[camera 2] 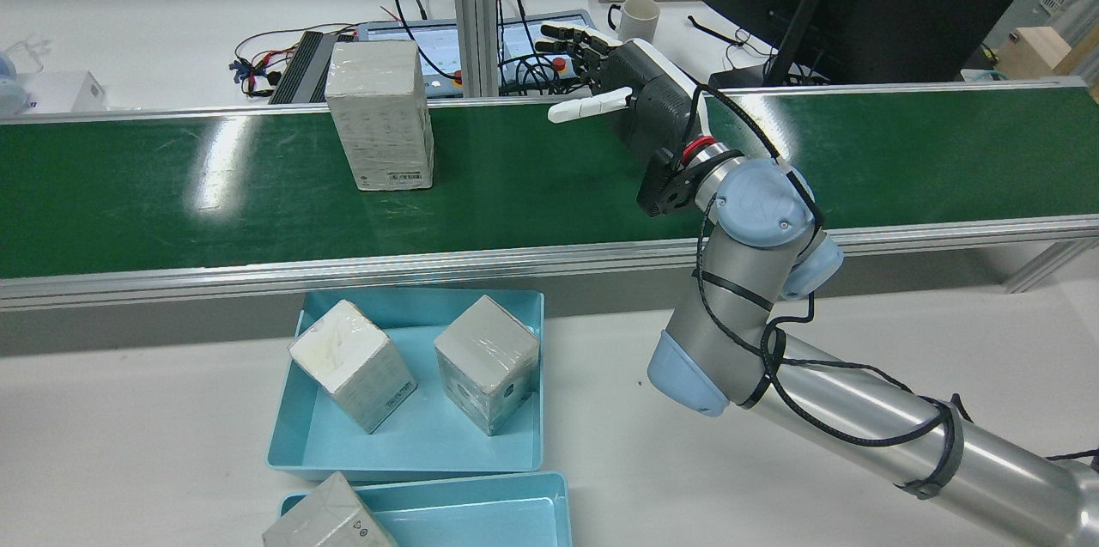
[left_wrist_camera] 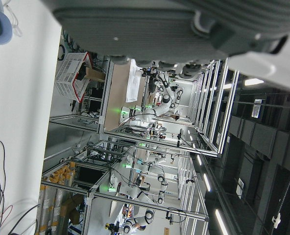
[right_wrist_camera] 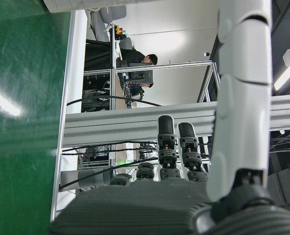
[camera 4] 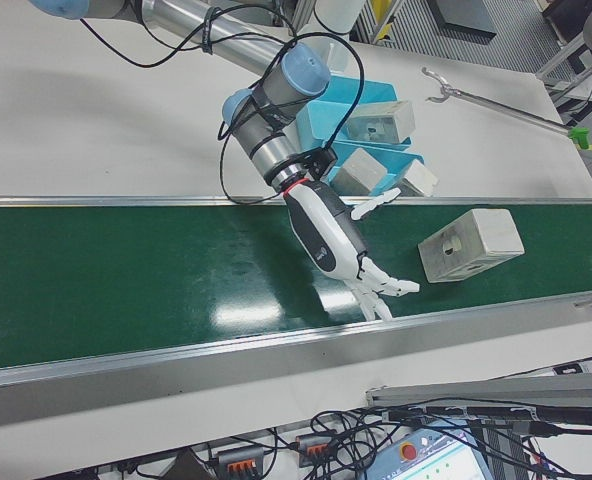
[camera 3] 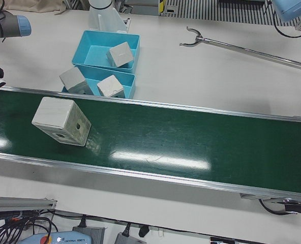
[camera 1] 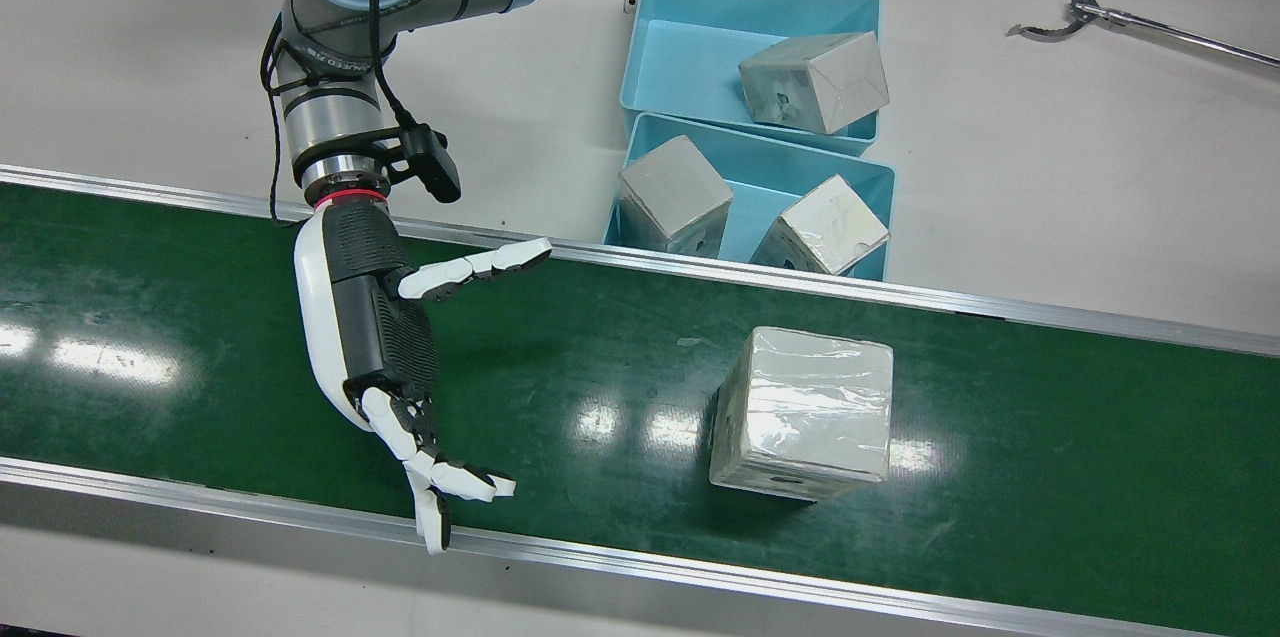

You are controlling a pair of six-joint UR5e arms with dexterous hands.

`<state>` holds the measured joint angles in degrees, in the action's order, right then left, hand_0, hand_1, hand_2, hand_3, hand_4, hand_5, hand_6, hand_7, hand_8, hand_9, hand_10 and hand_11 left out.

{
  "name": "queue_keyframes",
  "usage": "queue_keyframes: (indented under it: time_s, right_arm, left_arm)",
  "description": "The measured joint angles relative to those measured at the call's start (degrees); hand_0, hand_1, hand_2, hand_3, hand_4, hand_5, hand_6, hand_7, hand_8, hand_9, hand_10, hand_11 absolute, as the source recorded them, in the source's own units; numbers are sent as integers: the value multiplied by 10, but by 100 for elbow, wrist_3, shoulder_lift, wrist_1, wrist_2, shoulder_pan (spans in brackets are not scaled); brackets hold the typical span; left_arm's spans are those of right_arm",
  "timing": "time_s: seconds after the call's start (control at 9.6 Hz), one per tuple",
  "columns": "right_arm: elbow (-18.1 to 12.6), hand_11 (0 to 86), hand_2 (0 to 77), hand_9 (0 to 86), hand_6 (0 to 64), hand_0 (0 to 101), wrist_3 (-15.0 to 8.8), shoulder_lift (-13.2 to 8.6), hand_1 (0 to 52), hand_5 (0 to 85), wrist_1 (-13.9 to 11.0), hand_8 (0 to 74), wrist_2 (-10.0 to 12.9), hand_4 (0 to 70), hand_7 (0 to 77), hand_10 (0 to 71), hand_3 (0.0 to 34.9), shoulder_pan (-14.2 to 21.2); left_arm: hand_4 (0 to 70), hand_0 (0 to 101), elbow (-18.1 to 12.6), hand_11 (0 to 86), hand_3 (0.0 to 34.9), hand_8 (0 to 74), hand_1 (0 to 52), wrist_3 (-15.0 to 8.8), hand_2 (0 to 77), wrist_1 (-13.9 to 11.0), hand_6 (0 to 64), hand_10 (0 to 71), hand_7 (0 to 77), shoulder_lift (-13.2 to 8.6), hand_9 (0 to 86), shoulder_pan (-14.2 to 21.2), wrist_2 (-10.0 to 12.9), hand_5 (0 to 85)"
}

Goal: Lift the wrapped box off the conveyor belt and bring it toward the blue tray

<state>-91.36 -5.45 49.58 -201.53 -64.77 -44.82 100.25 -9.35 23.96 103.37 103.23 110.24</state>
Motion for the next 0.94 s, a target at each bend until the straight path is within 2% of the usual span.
queue_keyframes:
  time_s: [0.31, 0.42, 0.52, 0.94]
  right_arm:
    - [40, 11, 60, 44, 93, 485, -18, 10, 131, 185, 0, 33, 5, 147, 251, 0, 1, 90]
    - [53, 11, 60, 44, 93, 484, -22, 17, 131, 164, 0, 33, 7, 125, 251, 0, 1, 140]
    - [60, 11, 22, 44, 87, 476, -27, 20, 104, 164, 0, 33, 8, 125, 235, 0, 0, 170]
    - [65, 11, 16, 27, 55, 475, -33, 3, 98, 147, 0, 16, 5, 76, 185, 0, 1, 203]
  left_arm:
    - [0, 0, 0, 5, 0, 11, 0, 0, 11, 0, 5, 5, 5, 0, 5, 0, 0, 11]
    - [0, 0, 0, 5, 0, 11, 0, 0, 11, 0, 5, 5, 5, 0, 5, 0, 0, 11]
    - [0, 0, 0, 5, 0, 11, 0, 0, 11, 0, 5, 5, 5, 0, 5, 0, 0, 11]
    - [0, 0, 0, 5, 0, 11, 0, 0, 11, 0, 5, 5, 5, 0, 5, 0, 0, 11]
